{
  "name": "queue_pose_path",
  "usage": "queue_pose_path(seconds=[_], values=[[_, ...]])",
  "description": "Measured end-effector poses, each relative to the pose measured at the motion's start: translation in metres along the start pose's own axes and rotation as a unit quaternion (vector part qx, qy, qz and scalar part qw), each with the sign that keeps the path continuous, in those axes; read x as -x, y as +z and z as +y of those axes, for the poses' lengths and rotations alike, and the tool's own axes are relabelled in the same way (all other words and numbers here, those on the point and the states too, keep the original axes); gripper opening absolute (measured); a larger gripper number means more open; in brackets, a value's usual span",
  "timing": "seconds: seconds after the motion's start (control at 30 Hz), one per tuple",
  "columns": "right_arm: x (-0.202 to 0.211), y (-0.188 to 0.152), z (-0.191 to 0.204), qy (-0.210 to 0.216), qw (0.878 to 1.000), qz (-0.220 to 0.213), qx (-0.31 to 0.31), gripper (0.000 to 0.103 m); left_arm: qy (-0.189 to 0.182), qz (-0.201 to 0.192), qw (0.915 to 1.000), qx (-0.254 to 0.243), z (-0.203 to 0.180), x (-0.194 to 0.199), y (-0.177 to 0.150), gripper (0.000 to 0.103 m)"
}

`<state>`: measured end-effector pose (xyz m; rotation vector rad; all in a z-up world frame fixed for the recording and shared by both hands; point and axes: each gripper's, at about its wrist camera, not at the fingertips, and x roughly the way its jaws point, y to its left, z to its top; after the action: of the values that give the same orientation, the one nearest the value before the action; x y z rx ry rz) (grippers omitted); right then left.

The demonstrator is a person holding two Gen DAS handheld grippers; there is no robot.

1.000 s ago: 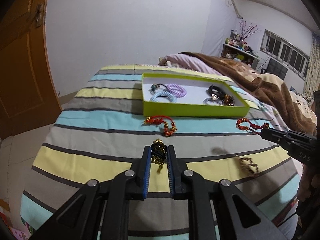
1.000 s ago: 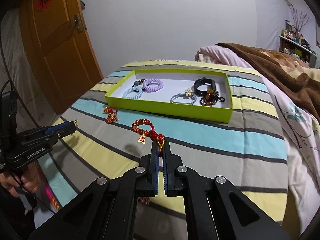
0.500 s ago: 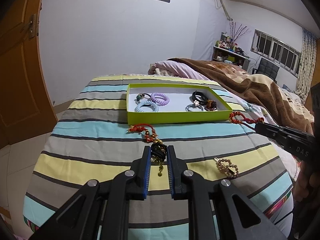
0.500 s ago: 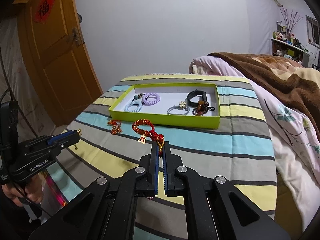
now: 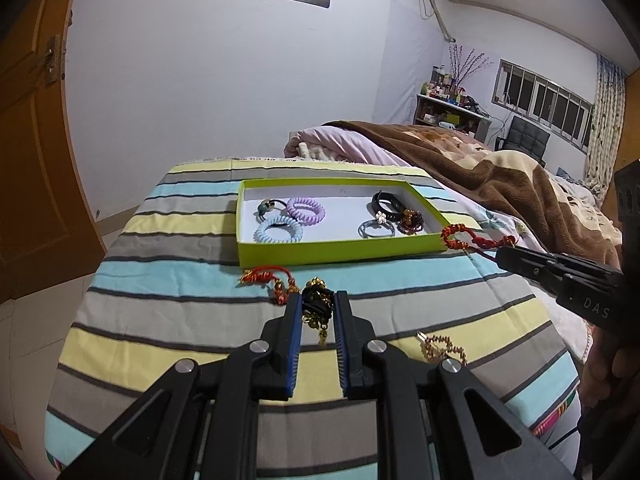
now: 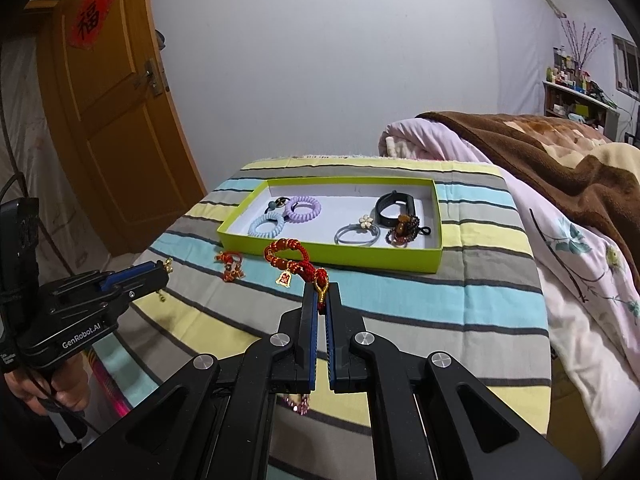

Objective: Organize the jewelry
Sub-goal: 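Carry both items into the green box and open both tools to release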

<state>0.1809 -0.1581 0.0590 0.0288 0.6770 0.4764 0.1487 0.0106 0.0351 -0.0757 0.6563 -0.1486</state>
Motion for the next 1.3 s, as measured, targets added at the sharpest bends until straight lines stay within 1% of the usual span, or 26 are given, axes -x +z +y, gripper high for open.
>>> queue_pose_path(seconds=[0.3, 0.63, 0.8, 1.03, 1.17, 1.3], values=[[-0.021, 0.022, -0.008, -0.012, 1.000, -0.003, -0.007, 0.003, 0.000, -0.015, 0.9997, -0.019, -0.008, -0.018, 0.025, 0.016], [-0.061, 0.049, -0.022, -0.033, 0.999, -0.001, -0.010, 0.003, 0.002, -0.012, 0.9993, -0.035, -0.011, -0.059, 0.054, 0.016], [-0.093, 0.060, -0.033, -0.034, 0.999, 0.014, -0.019, 0.003, 0.003, -0.002, 0.9993, -0.036, -0.008, -0.088, 0.060, 0.016], [-0.136, 0.070, -0.044, -0.041, 0.998, 0.039, -0.020, 0.003, -0.006, 0.019, 0.9992, -0.036, -0.006, -0.123, 0.066, 0.016], [-0.156, 0.071, -0.048, -0.041, 0.997, 0.057, -0.021, 0.003, -0.012, 0.028, 0.9991, -0.029, -0.004, -0.134, 0.065, 0.016], [-0.167, 0.070, -0.053, -0.042, 0.997, 0.065, -0.023, 0.003, -0.016, 0.036, 0.9987, -0.030, -0.003, -0.142, 0.063, 0.016]])
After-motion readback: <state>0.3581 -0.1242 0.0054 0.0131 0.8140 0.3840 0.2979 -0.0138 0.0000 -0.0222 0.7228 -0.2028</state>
